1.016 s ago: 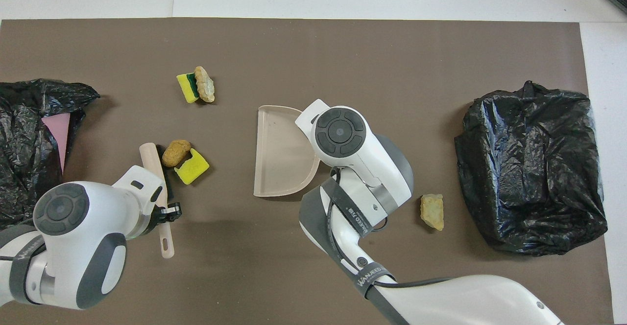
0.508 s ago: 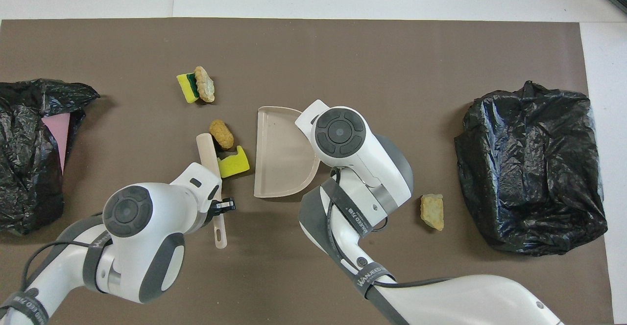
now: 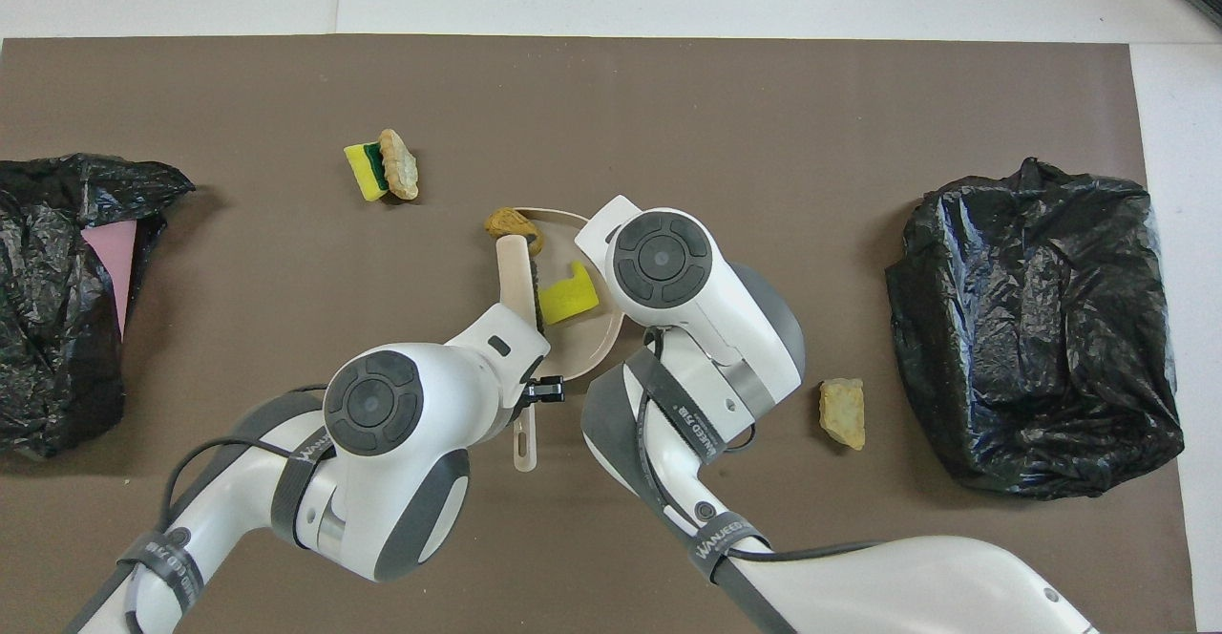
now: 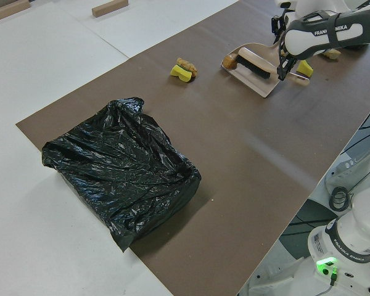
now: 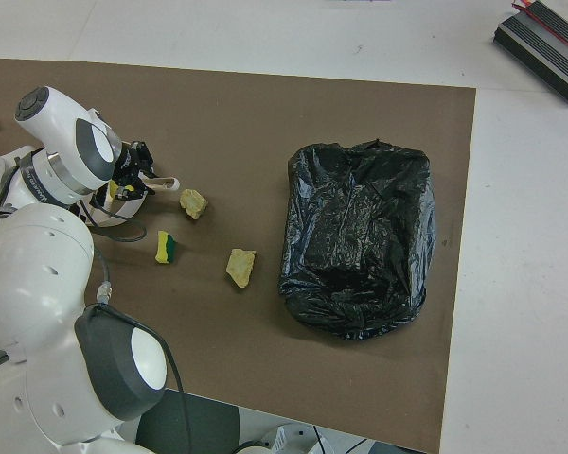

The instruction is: Sweep and dump trash in bin

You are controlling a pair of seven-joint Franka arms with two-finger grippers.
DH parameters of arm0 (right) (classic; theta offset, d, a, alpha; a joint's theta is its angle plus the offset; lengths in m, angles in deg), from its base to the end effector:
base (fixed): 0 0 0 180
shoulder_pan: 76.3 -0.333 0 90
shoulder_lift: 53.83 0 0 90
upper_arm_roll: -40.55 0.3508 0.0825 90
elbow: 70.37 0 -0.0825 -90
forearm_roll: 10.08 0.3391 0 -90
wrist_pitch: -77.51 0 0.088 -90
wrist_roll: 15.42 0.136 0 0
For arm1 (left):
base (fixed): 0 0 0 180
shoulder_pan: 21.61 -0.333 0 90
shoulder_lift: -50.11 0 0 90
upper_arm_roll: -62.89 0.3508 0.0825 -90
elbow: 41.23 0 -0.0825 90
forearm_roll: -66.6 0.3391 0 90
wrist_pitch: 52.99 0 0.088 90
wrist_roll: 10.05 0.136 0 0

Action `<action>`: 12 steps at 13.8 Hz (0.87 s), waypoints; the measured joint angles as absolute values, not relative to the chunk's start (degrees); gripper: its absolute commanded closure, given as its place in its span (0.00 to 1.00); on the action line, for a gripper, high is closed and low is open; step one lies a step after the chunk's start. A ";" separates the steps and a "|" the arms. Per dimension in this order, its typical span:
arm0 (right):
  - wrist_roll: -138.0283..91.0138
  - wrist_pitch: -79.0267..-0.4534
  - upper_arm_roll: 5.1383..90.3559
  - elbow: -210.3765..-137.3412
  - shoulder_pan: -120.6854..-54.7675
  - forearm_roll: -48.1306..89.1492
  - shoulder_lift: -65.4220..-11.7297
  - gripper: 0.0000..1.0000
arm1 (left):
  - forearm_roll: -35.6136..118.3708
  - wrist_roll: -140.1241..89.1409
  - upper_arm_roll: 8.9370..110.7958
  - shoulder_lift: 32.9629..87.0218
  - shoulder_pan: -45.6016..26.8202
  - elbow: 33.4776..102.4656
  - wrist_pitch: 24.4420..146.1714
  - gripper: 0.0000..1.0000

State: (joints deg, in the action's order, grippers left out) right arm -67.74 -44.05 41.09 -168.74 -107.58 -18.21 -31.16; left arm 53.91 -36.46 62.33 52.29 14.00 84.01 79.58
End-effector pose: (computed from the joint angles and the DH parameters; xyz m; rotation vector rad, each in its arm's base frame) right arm 0.5443 0.3253 0.3861 2.1694 2.1070 -0.0180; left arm 0.4110 -0.3115 0.4131 2.9496 -0.0405 -0.0175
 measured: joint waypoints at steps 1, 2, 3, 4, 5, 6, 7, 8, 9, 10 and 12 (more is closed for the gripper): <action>-67.74 -44.05 41.09 -168.74 -107.61 -18.22 -31.16 1.00 | 53.92 -35.71 62.90 52.67 13.56 81.86 76.92 1.00; -67.74 -44.05 41.10 -168.74 -107.70 -18.22 -31.16 1.00 | 54.24 -34.75 63.36 52.92 12.27 79.59 74.22 1.00; -67.74 -44.05 41.11 -168.74 -107.83 -18.23 -31.16 1.00 | 54.92 -33.71 63.65 53.17 10.56 77.61 72.13 1.00; -67.74 -44.05 41.11 -168.74 -107.95 -18.24 -31.16 1.00 | 56.31 -32.90 63.88 53.57 8.69 75.84 70.55 1.00; -67.74 -44.05 41.11 -168.74 -108.03 -18.24 -31.16 1.00 | 57.81 -32.42 63.99 54.09 7.06 74.67 69.82 1.00; -67.74 -44.05 41.11 -168.74 -108.08 -18.24 -31.16 1.00 | 59.51 -31.95 64.03 54.72 5.51 73.89 69.70 1.00; -67.74 -44.05 41.11 -168.74 -108.10 -18.24 -31.16 1.00 | 60.86 -31.15 64.07 55.51 3.88 73.18 69.70 1.00; -67.74 -44.05 41.11 -168.74 -108.11 -18.24 -31.16 1.00 | 61.57 -29.92 64.11 56.40 2.05 72.21 69.70 1.00; -67.74 -44.03 41.11 -168.74 -108.12 -18.24 -31.16 1.00 | 62.33 -28.59 64.15 57.38 0.19 70.93 69.70 1.00; -67.74 -44.02 41.11 -168.75 -108.12 -18.24 -31.16 1.00 | 63.49 -26.73 64.18 58.54 -1.93 69.30 69.71 1.00; -67.74 -44.00 41.11 -168.75 -108.14 -18.24 -31.16 1.00 | 65.37 -21.14 64.24 60.73 -5.74 66.14 69.78 1.00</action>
